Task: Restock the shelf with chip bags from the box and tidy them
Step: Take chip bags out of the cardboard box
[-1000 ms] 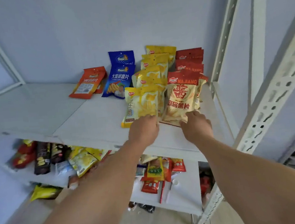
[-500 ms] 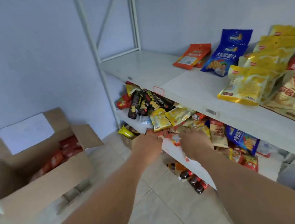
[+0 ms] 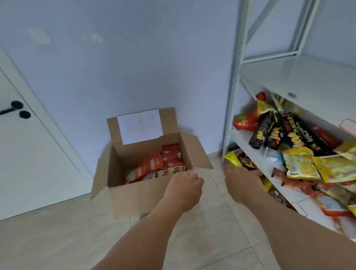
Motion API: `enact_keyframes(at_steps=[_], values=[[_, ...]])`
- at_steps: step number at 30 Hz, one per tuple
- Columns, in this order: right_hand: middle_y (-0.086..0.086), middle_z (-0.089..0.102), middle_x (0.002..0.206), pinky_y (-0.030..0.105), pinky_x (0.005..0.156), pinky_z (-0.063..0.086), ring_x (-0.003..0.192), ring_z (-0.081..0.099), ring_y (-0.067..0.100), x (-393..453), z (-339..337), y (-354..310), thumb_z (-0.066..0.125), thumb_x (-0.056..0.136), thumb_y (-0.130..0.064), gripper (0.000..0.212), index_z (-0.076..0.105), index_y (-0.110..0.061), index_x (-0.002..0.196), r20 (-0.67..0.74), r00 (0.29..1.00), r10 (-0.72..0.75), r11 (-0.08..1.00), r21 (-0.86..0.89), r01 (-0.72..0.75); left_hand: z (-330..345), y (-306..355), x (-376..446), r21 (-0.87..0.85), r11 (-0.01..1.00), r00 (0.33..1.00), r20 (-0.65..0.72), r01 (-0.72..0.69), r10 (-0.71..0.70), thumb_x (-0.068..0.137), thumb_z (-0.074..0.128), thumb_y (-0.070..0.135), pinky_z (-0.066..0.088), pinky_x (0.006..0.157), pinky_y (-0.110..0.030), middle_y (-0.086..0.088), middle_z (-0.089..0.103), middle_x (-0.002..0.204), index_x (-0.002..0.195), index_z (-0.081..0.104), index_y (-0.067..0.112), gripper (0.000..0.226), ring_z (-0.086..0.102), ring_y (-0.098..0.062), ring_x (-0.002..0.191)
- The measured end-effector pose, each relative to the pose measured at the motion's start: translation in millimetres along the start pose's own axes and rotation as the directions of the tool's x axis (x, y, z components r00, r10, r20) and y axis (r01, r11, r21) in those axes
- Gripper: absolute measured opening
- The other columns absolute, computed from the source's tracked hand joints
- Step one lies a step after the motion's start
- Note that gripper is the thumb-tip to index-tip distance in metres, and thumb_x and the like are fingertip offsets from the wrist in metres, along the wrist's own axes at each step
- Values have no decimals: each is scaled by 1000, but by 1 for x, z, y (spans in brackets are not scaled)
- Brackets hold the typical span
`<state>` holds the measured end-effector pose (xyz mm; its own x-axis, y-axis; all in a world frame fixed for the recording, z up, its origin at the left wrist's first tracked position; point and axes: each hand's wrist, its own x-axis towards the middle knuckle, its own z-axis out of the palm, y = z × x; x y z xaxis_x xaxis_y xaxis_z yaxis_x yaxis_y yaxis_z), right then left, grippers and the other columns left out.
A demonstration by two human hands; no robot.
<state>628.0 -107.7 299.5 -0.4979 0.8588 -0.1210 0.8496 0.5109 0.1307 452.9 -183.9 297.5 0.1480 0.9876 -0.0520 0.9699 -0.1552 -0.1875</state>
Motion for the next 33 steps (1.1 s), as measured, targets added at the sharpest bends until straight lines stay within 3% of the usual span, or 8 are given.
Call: enact_keyframes(at_steps=[4, 8, 11, 19, 22, 28, 31, 33], values=[[-1, 61, 123, 39, 96, 46, 117, 56, 23, 68, 2, -60, 35, 101, -24, 31, 57, -22, 122, 21, 999, -48, 996, 72, 46, 38, -78, 4, -117, 983, 990, 47, 139, -134, 105, 39, 25, 47, 86, -41, -4, 66, 120, 121, 62, 17, 28, 62, -27, 106], [3, 61, 128, 36, 91, 45, 119, 57, 26, 133, 5, -99, 38, 103, -21, 30, 56, -21, 127, 56, 996, -62, 978, 203, 50, 73, -138, 21, -172, 947, 961, 105, 272, -257, 105, 38, 27, 47, 85, -38, -4, 67, 121, 122, 61, 18, 30, 63, -25, 108], [5, 64, 120, 37, 86, 47, 109, 59, 28, 198, 27, -122, 38, 103, -29, 27, 59, -19, 117, 87, 995, -53, 926, 377, 16, 102, -183, 42, -204, 906, 926, 153, 370, -344, 106, 37, 30, 48, 83, -36, -2, 67, 120, 118, 61, 19, 29, 63, -22, 107], [2, 64, 105, 38, 81, 47, 97, 59, 24, 346, 75, -186, 40, 105, -40, 28, 59, -19, 106, 276, 958, -74, 752, 646, -129, 181, -296, 92, -330, 684, 755, 375, 651, -538, 106, 43, 43, 56, 85, -32, 7, 65, 119, 123, 58, 25, 30, 64, -14, 102], [4, 65, 104, 38, 83, 47, 97, 60, 26, 385, 97, -208, 42, 103, -43, 27, 56, -20, 100, 367, 928, -67, 683, 695, -226, 213, -332, 108, -373, 595, 699, 462, 712, -546, 103, 47, 44, 56, 89, -35, 6, 63, 124, 130, 57, 26, 33, 63, -15, 109], [1, 59, 100, 31, 79, 41, 90, 51, 17, 456, 148, -259, 43, 104, -44, 36, 62, -15, 113, 533, 845, 40, 543, 698, -466, 297, -404, 159, -442, 431, 613, 638, 787, -465, 101, 53, 43, 54, 90, -33, 2, 58, 132, 140, 51, 25, 43, 62, -16, 113], [0, 55, 98, 30, 78, 39, 90, 50, 16, 487, 178, -281, 44, 104, -43, 27, 55, -19, 108, 643, 755, 129, 387, 668, -635, 345, -437, 185, -472, 357, 588, 707, 806, -393, 99, 56, 49, 55, 98, -39, 2, 56, 134, 143, 47, 26, 51, 61, -18, 117], [1, 59, 97, 34, 82, 46, 92, 55, 19, 507, 206, -301, 45, 103, -46, 27, 54, -21, 102, 721, 673, 165, 241, 632, -736, 382, -458, 201, -482, 301, 566, 742, 823, -359, 97, 59, 52, 53, 102, -42, 0, 54, 139, 147, 43, 25, 59, 60, -19, 122]])
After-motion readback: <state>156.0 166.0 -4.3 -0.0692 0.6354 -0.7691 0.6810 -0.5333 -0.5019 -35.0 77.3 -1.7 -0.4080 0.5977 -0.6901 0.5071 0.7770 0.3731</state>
